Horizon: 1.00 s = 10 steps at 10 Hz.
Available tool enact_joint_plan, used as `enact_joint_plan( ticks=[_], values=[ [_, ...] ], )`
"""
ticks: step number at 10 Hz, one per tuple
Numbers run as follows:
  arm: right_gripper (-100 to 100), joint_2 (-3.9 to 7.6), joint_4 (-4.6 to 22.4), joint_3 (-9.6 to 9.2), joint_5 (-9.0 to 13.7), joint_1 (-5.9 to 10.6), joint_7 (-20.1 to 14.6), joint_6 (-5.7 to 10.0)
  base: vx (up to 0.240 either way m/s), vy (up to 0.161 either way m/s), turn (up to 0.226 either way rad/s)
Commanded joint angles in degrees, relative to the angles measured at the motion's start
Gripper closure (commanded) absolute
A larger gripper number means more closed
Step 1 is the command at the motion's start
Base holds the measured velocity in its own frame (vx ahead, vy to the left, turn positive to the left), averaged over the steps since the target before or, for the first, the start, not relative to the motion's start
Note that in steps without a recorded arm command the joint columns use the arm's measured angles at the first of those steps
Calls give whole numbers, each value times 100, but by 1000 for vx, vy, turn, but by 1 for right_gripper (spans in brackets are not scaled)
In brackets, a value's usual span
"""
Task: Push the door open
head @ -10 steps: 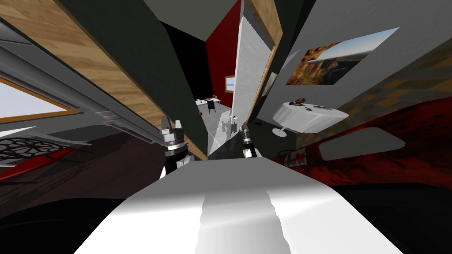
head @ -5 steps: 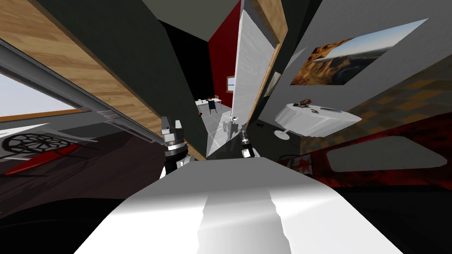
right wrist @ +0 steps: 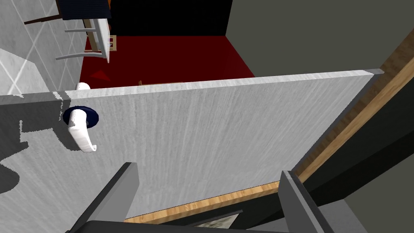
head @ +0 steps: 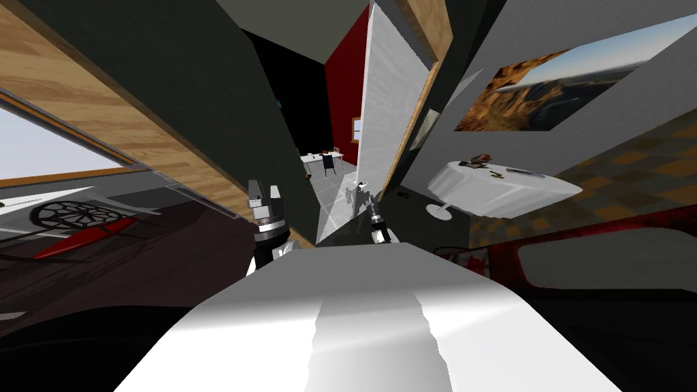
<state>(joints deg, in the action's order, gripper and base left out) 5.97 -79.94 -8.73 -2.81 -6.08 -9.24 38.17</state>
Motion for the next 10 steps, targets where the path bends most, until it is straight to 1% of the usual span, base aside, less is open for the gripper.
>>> enact_joint_plan(
  ticks=[1, 3, 4, 6, 10],
  values=[
    [-100, 11, 220, -20, 0, 96, -10, 37, 70, -92, 74],
    [-100, 15, 492, -48, -4, 211, -11, 98, 79, -97, 73],
    [-100, 15, 503, -48, -4, 211, -11, 98, 59, -70, 20],
    [-100, 18, 785, -77, -9, 325, -11, 158, 44, -62, 54],
    [-100, 12, 1334, -132, -16, 547, -12, 276, 69, -93, 68]
  ],
)
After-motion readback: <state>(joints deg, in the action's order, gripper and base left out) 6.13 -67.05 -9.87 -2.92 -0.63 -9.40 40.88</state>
